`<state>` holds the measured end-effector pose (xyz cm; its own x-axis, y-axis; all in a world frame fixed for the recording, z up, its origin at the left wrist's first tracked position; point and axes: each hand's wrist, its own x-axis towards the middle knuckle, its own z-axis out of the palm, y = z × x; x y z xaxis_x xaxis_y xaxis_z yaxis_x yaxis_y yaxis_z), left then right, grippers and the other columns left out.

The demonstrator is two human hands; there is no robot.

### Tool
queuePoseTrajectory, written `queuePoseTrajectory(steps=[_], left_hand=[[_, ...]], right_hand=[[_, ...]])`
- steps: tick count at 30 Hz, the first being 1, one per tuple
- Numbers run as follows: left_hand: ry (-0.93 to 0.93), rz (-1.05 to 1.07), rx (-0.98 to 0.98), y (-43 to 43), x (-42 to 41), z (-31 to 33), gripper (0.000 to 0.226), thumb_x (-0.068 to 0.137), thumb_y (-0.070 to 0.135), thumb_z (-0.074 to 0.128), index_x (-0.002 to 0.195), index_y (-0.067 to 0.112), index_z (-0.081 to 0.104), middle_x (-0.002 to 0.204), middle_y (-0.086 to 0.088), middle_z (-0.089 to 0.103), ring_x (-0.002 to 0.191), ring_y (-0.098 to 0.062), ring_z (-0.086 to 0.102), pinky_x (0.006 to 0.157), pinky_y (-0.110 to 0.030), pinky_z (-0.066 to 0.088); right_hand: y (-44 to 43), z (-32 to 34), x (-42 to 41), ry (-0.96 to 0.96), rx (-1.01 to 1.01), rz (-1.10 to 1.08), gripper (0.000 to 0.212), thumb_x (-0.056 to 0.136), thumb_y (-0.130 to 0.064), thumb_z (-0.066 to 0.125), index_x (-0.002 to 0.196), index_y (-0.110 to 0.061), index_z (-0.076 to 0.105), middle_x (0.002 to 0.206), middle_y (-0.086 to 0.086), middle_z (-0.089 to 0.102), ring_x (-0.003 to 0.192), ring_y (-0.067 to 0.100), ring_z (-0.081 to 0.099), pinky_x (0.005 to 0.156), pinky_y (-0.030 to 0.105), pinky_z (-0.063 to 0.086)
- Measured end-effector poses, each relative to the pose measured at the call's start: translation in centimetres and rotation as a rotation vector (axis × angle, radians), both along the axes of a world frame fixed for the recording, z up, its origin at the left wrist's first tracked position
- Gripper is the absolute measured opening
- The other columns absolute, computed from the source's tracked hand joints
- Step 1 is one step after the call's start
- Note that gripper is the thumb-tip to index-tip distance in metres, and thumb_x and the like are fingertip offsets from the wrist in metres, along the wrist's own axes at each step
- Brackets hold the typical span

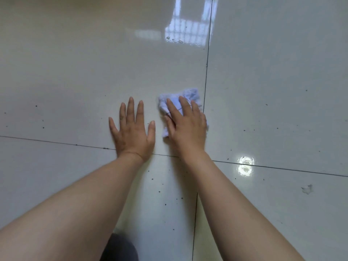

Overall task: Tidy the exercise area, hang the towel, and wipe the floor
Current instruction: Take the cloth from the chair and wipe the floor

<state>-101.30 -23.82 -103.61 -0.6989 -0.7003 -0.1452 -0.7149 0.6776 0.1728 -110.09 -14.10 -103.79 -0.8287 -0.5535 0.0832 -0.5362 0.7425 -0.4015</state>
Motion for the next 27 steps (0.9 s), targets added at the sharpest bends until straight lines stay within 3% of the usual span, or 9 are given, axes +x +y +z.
queuePoseTrajectory(steps=[5, 8, 10, 14, 17, 20, 24, 27], left_hand=[[0.008, -0.048, 0.017, -0.1, 0.2, 0.6, 0.063, 0.091, 0.043, 0.019, 0.15, 0.021, 0.012, 0.159, 0.003, 0.005, 0.146, -0.017, 0.003, 0.115, -0.048, -0.001], [0.173, -0.097, 0.046, -1.8, -1.5, 1.8, 0.053, 0.096, 0.034, 0.03, 0.147, 0.02, 0.027, 0.156, 0.001, 0.022, 0.143, -0.017, 0.018, 0.115, -0.046, 0.006], [0.249, -0.139, 0.051, -3.9, -3.6, 2.3, 0.048, 0.098, 0.028, 0.034, 0.146, 0.023, 0.029, 0.155, 0.003, 0.022, 0.143, -0.016, 0.016, 0.116, -0.045, 0.005], [0.142, -0.192, 0.058, -8.0, -6.8, 1.6, 0.052, 0.099, 0.032, 0.031, 0.149, 0.028, 0.018, 0.159, 0.005, 0.007, 0.146, -0.015, 0.001, 0.116, -0.048, -0.003], [0.055, -0.19, 0.031, -9.2, -7.8, 0.5, 0.055, 0.098, 0.038, 0.026, 0.15, 0.03, 0.01, 0.159, 0.007, -0.001, 0.146, -0.013, -0.004, 0.116, -0.048, -0.006], [0.072, -0.183, 0.013, -9.3, -8.1, 0.2, 0.055, 0.097, 0.04, 0.028, 0.149, 0.032, 0.011, 0.159, 0.008, 0.001, 0.146, -0.012, -0.002, 0.115, -0.046, -0.005], [0.078, -0.171, 0.011, -9.3, -8.1, 0.2, 0.055, 0.096, 0.04, 0.029, 0.149, 0.032, 0.015, 0.159, 0.008, 0.004, 0.146, -0.012, 0.001, 0.115, -0.046, -0.003], [0.08, -0.168, 0.01, -9.4, -8.2, 0.2, 0.061, 0.089, 0.045, 0.022, 0.148, 0.033, 0.017, 0.159, 0.008, 0.007, 0.145, -0.012, 0.004, 0.114, -0.046, -0.001]], right_hand=[[2.5, 0.8, 0.7, 0.091, 0.079, 0.057, 0.048, 0.083, -0.049, 0.035, 0.121, -0.032, 0.059, 0.129, 0.003, 0.057, 0.112, 0.03, 0.054, 0.075, 0.037, 0.042], [2.7, 0.4, 0.5, 0.165, 0.067, 0.095, 0.048, 0.082, -0.046, 0.038, 0.119, -0.026, 0.062, 0.127, 0.006, 0.058, 0.114, 0.031, 0.054, 0.083, 0.038, 0.04], [2.2, 0.0, 0.7, 0.188, 0.037, 0.12, 0.048, 0.083, -0.042, 0.038, 0.119, -0.02, 0.062, 0.128, 0.005, 0.058, 0.121, 0.031, 0.05, 0.093, 0.041, 0.036], [0.9, -0.4, 0.0, 0.184, -0.014, 0.074, 0.047, 0.084, -0.04, 0.039, 0.118, -0.018, 0.063, 0.125, 0.005, 0.061, 0.117, 0.03, 0.055, 0.087, 0.045, 0.047], [-1.2, -0.2, -2.1, 0.12, -0.025, -0.043, 0.046, 0.088, -0.04, 0.039, 0.126, -0.02, 0.057, 0.132, 0.005, 0.055, 0.123, 0.03, 0.05, 0.093, 0.044, 0.043], [-3.8, -0.3, -4.6, 0.026, 0.008, -0.116, 0.05, 0.091, -0.042, 0.033, 0.133, -0.021, 0.049, 0.14, 0.003, 0.048, 0.13, 0.03, 0.039, 0.099, 0.043, 0.03], [-3.6, -0.5, -3.6, 0.091, -0.041, -0.095, 0.045, 0.089, -0.04, 0.039, 0.127, -0.022, 0.056, 0.13, 0.004, 0.055, 0.119, 0.029, 0.05, 0.091, 0.042, 0.04], [-2.7, -0.3, -2.9, 0.047, -0.076, -0.085, 0.043, 0.089, -0.04, 0.041, 0.126, -0.023, 0.056, 0.13, 0.004, 0.054, 0.118, 0.027, 0.051, 0.09, 0.038, 0.04]])
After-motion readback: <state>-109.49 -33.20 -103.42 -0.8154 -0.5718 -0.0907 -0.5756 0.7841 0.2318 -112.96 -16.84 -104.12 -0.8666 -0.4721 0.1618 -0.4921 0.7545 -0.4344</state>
